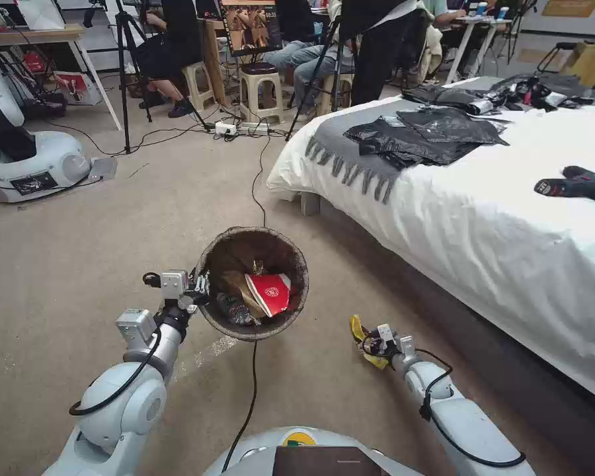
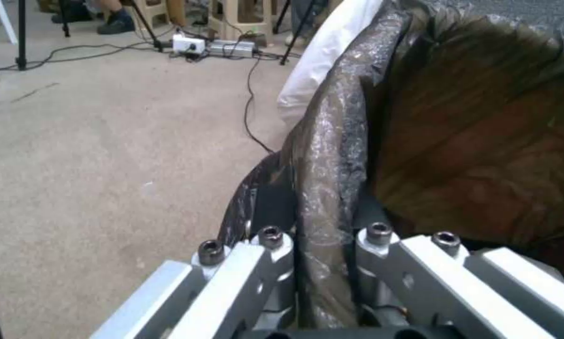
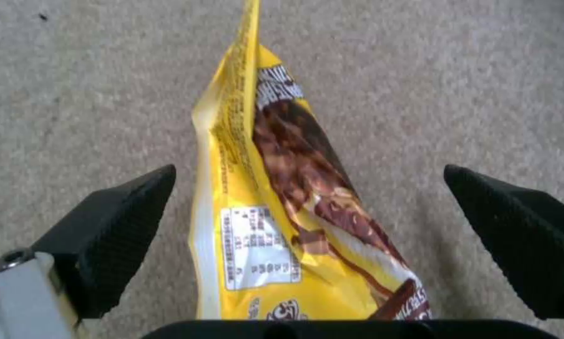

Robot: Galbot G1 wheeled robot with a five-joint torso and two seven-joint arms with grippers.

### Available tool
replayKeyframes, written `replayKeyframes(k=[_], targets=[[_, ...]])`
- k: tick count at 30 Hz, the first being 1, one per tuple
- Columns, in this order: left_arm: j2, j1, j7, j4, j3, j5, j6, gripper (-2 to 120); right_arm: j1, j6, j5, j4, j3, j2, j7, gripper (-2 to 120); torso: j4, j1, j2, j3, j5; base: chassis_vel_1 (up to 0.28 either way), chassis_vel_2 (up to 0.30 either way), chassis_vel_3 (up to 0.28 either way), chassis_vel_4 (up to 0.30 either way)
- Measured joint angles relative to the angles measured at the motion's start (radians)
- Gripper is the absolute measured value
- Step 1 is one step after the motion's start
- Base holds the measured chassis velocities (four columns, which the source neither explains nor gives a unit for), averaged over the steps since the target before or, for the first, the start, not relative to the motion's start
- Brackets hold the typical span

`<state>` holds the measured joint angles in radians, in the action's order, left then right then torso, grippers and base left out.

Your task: Pick up the trash bin, then pick up the garbage from the floor and place it into the trash bin.

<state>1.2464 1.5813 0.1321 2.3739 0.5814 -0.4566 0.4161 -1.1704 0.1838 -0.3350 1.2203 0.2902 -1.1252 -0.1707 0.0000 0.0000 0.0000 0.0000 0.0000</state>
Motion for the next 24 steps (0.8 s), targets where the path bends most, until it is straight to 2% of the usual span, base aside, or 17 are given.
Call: replayKeyframes(k=[24], targets=[[-0.002, -0.001, 0.002, -0.005, -0.007, 0.001, -0.001, 7, 0.007, -0.014, 0.011, -0.037, 0.006, -0.017, -0.001, 100, -0.0001, 0.000, 0.000, 0.000, 0.0000, 0.000, 0.000, 0.000, 0.000]])
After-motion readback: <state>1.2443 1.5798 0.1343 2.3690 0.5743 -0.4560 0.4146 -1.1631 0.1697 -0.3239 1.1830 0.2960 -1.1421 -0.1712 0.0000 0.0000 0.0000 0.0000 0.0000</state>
